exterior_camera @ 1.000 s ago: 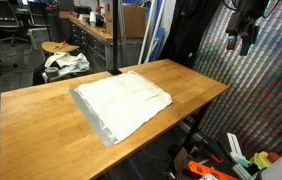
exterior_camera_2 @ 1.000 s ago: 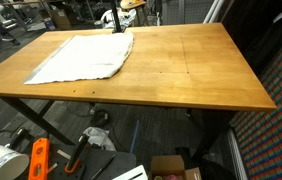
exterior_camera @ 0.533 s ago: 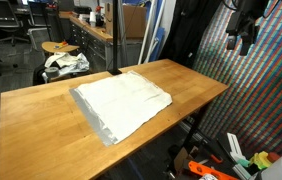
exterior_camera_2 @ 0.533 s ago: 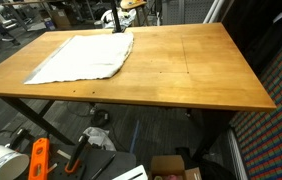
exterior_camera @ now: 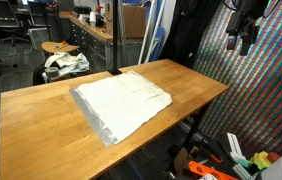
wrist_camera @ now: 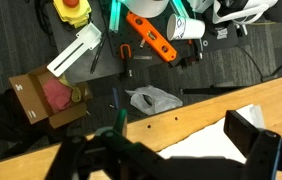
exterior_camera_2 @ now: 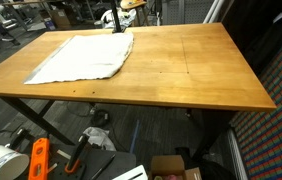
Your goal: Fold the towel in half
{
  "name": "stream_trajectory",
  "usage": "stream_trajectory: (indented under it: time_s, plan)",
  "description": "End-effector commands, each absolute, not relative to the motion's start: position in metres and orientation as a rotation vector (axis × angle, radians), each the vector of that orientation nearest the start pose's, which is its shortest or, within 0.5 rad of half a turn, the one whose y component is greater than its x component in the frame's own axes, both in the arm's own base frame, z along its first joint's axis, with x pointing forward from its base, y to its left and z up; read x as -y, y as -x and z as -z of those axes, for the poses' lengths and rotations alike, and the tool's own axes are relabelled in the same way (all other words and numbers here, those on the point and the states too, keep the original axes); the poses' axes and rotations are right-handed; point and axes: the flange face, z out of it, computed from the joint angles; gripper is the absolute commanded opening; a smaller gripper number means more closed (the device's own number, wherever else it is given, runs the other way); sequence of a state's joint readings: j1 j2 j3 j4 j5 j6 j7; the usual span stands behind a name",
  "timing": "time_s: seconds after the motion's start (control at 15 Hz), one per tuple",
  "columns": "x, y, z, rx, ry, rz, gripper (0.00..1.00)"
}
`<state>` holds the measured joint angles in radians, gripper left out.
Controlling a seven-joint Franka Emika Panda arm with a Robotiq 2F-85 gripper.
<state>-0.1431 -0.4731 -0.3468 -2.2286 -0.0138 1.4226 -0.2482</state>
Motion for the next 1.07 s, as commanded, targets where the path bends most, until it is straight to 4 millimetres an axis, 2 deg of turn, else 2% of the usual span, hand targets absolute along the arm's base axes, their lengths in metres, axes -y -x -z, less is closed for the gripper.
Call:
stream_trajectory:
  time_s: [0.0, 0.53, 1.0]
  plan:
    - [0.193, -0.323, -0.521, -0.253, 2.847, -0.415, 1.0]
    - [0.192, -0.325, -0.52, -0.25, 2.841, -0.423, 1.0]
    - [0.177, -0.356, -0.509, -0.252, 2.736, -0.433, 1.0]
